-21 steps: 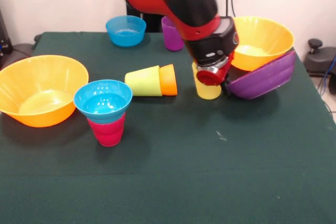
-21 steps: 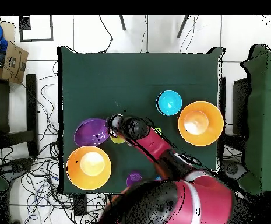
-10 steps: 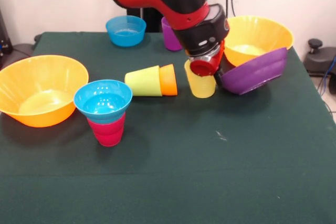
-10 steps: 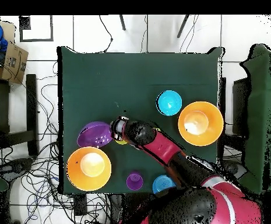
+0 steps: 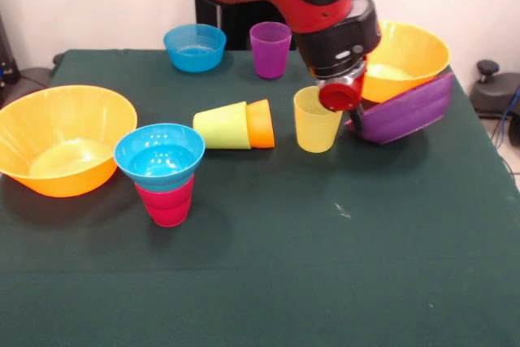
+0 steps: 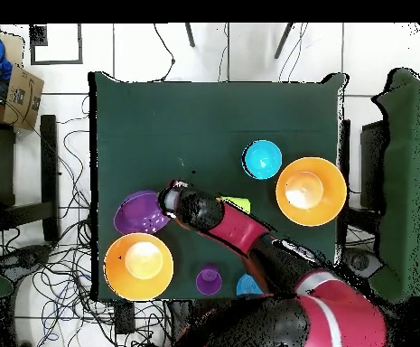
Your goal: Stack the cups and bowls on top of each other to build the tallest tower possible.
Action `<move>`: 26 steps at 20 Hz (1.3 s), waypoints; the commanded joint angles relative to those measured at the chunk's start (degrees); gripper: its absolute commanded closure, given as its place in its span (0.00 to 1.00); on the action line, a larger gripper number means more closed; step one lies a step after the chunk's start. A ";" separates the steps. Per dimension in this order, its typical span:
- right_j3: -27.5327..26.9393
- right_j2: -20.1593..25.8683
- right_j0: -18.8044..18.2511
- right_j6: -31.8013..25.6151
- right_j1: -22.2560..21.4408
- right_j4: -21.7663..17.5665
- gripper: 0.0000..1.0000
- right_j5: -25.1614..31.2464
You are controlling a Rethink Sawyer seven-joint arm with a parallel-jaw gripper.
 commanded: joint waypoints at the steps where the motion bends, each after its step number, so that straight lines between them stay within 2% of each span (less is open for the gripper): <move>1: -1.25 -0.76 6.82 5.00 -2.39 1.10 1.00 -3.45; 6: -3.96 -3.34 7.97 3.92 -1.30 1.51 1.00 -3.38; 10: -5.16 -5.00 8.69 3.30 -3.24 2.18 1.00 -0.01; 14: -6.94 -7.29 9.43 2.50 -5.78 2.64 1.00 5.21; 21: -14.38 -13.86 11.00 0.40 -5.56 0.81 1.00 14.04; 26: -19.71 -16.56 10.51 -1.01 -6.28 -1.57 1.00 21.91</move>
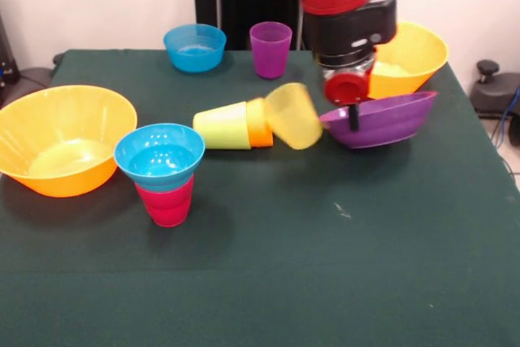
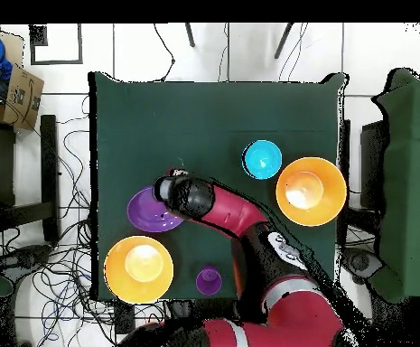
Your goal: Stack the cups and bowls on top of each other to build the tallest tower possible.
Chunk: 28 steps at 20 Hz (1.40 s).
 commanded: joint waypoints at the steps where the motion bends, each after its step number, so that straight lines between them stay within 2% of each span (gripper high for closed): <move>1: -12.76 -6.01 0.49 -1.17 -1.67 -1.84 1.00 14.80; 11: -21.19 -8.17 3.86 2.03 -3.74 -2.24 1.00 27.33; 17: -22.40 -8.55 4.80 1.06 -5.29 -1.82 1.00 30.60; 23: -20.65 -7.89 3.42 -2.03 -7.62 -1.70 1.00 32.26; 25: -20.98 -8.12 2.56 -4.13 -6.48 -3.24 1.00 31.00; 28: -22.75 -9.14 1.75 -6.66 -5.25 -6.04 1.00 32.19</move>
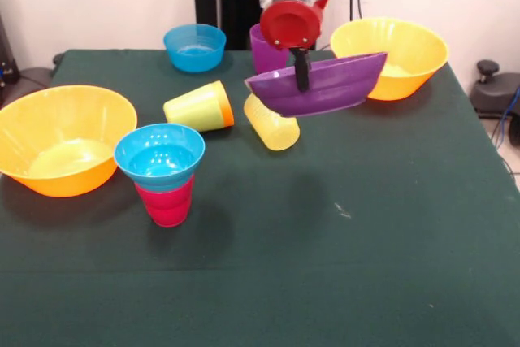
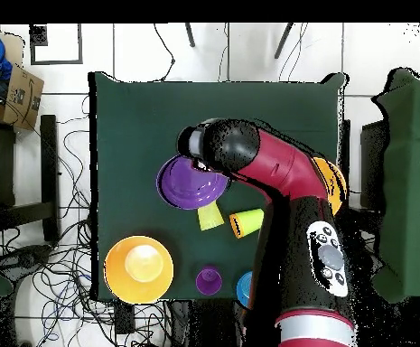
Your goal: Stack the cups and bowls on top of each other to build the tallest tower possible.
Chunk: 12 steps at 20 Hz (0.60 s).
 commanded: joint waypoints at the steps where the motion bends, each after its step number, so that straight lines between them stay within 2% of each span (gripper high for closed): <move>1: -3.76 0.54 -1.17 -7.15 1.97 -6.28 1.00 6.88; 8: -9.06 -1.70 -1.31 -10.37 3.52 -12.75 1.00 14.18; 12: -10.67 -1.46 -2.16 -10.58 3.24 -14.96 1.00 17.44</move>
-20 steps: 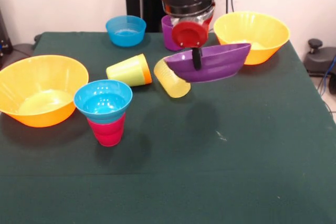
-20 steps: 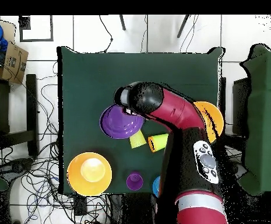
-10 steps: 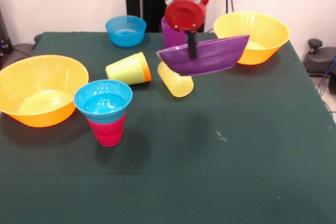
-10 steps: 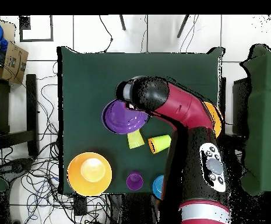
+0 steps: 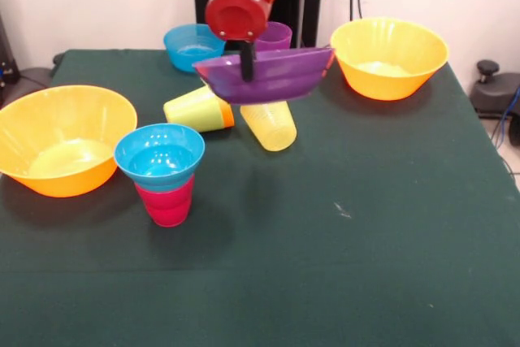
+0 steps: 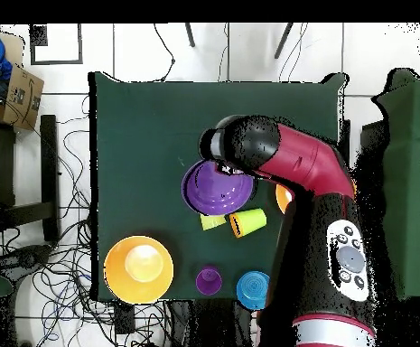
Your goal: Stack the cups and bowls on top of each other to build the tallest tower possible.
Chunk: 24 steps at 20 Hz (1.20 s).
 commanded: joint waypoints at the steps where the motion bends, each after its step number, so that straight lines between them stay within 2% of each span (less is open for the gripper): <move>1: -6.63 1.19 -0.91 -10.66 2.61 -7.75 1.00 11.91; 8: -12.82 2.04 -1.07 -11.52 5.88 -11.39 1.00 16.84; 15: -15.26 2.99 -2.71 -13.65 8.03 -12.25 1.00 20.02; 19: -15.60 4.16 -3.94 -14.42 8.84 -10.96 1.00 22.10; 24: -16.02 4.66 -4.16 -13.71 9.79 -10.57 1.00 21.56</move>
